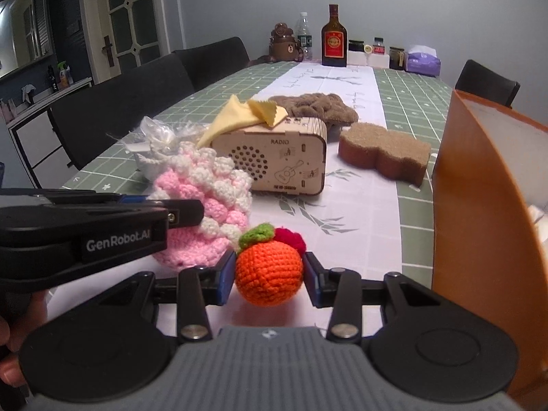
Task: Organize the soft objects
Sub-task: 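Grasp the orange crocheted fruit with the right tool while the left tool grasps the pink crocheted pouch, then carry the crocheted fruit and pouch with both tools over the orange box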
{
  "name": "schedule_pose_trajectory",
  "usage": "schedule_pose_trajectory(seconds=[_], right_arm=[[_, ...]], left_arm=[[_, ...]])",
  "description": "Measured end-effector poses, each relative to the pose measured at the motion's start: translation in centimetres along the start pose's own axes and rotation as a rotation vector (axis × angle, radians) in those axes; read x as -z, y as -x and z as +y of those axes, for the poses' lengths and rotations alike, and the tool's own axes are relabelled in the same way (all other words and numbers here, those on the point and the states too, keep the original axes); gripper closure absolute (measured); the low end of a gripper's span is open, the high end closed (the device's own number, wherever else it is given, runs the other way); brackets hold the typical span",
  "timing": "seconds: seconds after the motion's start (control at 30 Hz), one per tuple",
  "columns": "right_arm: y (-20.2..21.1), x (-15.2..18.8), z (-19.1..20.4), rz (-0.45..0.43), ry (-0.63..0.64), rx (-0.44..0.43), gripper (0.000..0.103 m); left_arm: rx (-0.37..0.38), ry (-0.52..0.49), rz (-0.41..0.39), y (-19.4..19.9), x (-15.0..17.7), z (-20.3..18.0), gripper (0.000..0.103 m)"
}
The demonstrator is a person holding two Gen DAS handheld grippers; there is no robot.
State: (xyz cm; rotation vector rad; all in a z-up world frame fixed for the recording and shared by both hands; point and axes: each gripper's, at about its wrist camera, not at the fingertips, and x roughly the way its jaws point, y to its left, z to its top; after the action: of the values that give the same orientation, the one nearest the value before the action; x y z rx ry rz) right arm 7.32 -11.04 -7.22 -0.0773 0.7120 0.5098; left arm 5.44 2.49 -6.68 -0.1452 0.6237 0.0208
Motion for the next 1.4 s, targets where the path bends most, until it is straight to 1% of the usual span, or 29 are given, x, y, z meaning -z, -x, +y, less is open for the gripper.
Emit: schedule_pose_trajectory(seconds=[0.1,0.3,0.43,0.53,0.7,0.83,0.97,1.03,1.13,1.23,1.3,1.4], right_arm=[[1.2,-0.4,0.1,-0.02,0.006,0.001,0.062],[4.3,-1.4,-0.1,-0.075,0.018,0.0,0.062],[7.2,-2.6,-1.0,-0.124,0.032,0.03,0.062],[9.5,-3.6,-2.3,-0.162,0.026,0.054,0.062],[12.3,-5.1,-5.0,-0.178,0.03,0.112,0.062],[13.9,-6.0,-7.6,-0.172,0.024,0.172,0.062],[14.5,-6.8,-10.6,-0.121,0.017,0.21,0.061],[14.5,-6.9,-12.0,-0.083,0.018,0.225,0.062],[14.0,-6.8,-13.9,-0.008,0.026,0.25,0.061],[13.1,-6.1,-15.9,0.084,0.026,0.252,0.061],[12.3,-5.6,-17.6,0.162,-0.008,0.236,0.061],[11.5,-4.7,-19.7,0.248,-0.063,0.206,0.061]], left_arm=[[-0.009,0.007,-0.019,1.3,-0.3,0.3,0.082],[0.023,0.016,-0.081,4.1,-1.6,-0.1,0.082],[0.08,0.01,-0.107,5.5,-2.8,-1.3,0.082],[0.129,-0.022,-0.13,6.5,-3.8,-2.7,0.082],[0.217,-0.082,-0.154,7.3,-5.7,-5.9,0.082],[0.3,-0.117,-0.142,7.1,-7.1,-8.7,0.082],[0.35,-0.172,-0.122,6.1,-8.4,-11.7,0.082],[0.377,-0.199,-0.09,5.3,-8.8,-13.3,0.082],[0.452,-0.214,0.006,3.4,-9.2,-15.4,0.082],[0.459,-0.279,0.091,1.4,-8.8,-17.5,0.082],[0.481,-0.305,0.177,-0.2,-8.5,-18.6,0.082],[0.494,-0.337,0.278,-2.6,-7.9,-19.7,0.082]])
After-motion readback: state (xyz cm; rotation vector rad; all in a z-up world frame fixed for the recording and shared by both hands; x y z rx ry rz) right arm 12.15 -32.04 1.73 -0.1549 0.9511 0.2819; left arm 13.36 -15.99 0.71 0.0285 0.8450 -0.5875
